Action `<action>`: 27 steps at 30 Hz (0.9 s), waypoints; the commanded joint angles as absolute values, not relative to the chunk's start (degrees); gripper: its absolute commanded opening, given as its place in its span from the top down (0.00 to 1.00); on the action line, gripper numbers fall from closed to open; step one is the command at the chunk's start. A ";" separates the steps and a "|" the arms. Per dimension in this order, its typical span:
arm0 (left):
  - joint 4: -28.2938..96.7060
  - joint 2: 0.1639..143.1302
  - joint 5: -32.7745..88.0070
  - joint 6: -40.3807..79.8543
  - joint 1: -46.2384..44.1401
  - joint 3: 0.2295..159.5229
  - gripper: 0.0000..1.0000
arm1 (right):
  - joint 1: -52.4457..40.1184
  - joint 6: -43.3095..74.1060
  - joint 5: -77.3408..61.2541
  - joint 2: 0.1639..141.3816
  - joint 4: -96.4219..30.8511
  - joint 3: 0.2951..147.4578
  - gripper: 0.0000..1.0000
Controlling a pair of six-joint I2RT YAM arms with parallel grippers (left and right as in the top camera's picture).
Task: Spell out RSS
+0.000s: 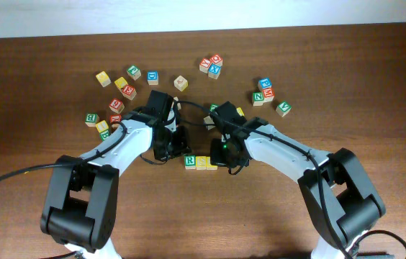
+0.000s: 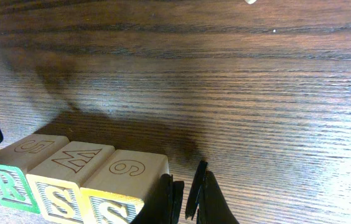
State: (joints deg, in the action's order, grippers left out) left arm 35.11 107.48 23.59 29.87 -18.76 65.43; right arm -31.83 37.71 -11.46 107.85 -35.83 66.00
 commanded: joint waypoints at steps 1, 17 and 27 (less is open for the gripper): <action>35.18 108.20 24.64 30.11 -19.14 66.32 1.00 | -32.23 37.91 -11.33 108.18 -35.55 66.54 0.96; 35.22 108.20 24.93 29.67 -19.14 66.32 1.00 | -32.23 37.89 -11.33 108.18 -35.53 66.54 0.96; 35.64 108.20 26.17 28.58 -19.14 66.32 1.00 | -32.23 37.89 -11.31 108.18 -35.53 66.54 0.96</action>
State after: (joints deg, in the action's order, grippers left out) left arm 35.16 107.48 25.10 29.61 -18.74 65.43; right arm -31.83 37.71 -11.46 107.85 -35.79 66.00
